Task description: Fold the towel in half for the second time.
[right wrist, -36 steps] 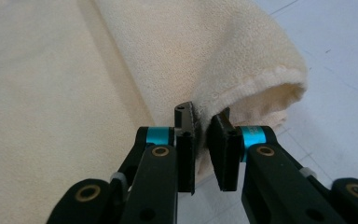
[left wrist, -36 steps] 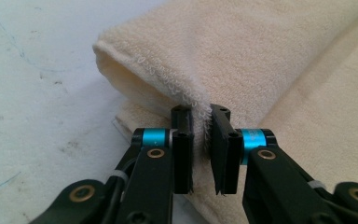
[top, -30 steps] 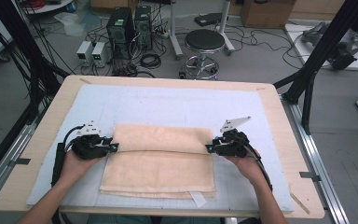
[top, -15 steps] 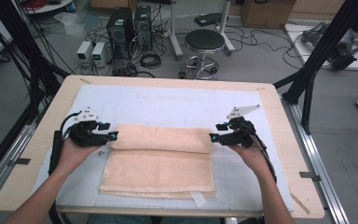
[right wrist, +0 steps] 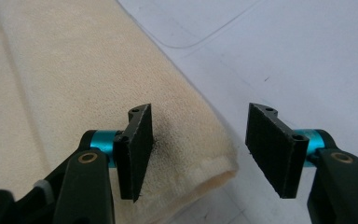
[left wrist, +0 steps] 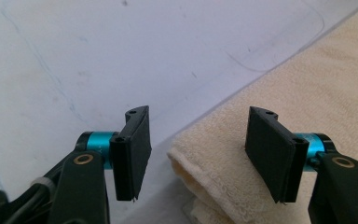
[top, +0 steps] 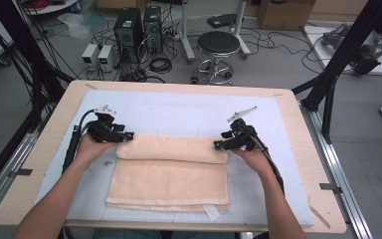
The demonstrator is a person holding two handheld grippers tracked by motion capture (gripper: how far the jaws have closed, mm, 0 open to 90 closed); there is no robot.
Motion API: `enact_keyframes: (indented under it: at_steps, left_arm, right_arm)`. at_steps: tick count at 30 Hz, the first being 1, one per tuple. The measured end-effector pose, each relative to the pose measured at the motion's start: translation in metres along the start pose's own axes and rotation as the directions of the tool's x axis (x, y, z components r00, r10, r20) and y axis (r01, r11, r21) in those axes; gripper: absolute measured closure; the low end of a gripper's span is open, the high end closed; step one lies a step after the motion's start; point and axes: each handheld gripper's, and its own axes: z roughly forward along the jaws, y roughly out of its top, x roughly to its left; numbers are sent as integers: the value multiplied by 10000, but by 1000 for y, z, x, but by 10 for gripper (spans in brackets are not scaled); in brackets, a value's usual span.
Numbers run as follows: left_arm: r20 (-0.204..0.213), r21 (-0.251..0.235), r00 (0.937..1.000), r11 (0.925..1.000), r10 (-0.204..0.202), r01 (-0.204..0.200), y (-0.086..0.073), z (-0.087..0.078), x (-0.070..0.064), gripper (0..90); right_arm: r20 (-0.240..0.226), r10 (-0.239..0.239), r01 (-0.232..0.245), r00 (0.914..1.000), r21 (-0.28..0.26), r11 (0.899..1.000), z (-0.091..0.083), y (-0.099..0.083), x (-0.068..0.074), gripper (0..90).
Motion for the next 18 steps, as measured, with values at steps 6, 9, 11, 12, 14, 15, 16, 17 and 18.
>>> enact_keyframes:
  at_steps: [6,9,11,12,14,15,16,17,18]
  left_arm:
    - [307,130,9992,9995,267,-271,-1,-2,-4,663]
    - [332,61,9978,9983,577,-579,-1,-6,-8,820]
    - [283,0,9972,9976,691,-691,-1,-10,-10,839]
    - [298,-119,9972,9976,682,-678,0,-12,-10,843]
    - [350,-376,9967,9967,727,-714,0,-19,-11,850]
    - [392,-485,9969,9966,687,-668,0,-22,-11,852]
    - [383,-682,9970,9955,679,-652,-1,-25,-12,853]
    - [397,-808,9972,9949,642,-608,-2,-27,-13,854]
    - [428,-862,9967,9942,688,-649,-3,-29,-13,855]
  right_arm:
    - [-775,-125,139,9969,174,9998,-1,-1,3,699]
    - [-801,-321,331,9963,109,9994,-5,0,6,778]
    - [-828,-437,447,9956,106,9989,-8,0,8,797]
    - [-806,-483,494,9956,120,9987,-9,1,10,802]
    - [-809,-597,600,9949,15,9982,-12,1,14,808]
    - [-789,-685,683,9945,-49,9977,-14,2,15,811]
    - [-786,-713,709,9944,-89,9974,-16,2,17,812]
    - [-783,-759,746,9940,-195,9970,-19,3,19,812]
    - [-785,-793,776,9938,-250,9967,-21,3,19,812]
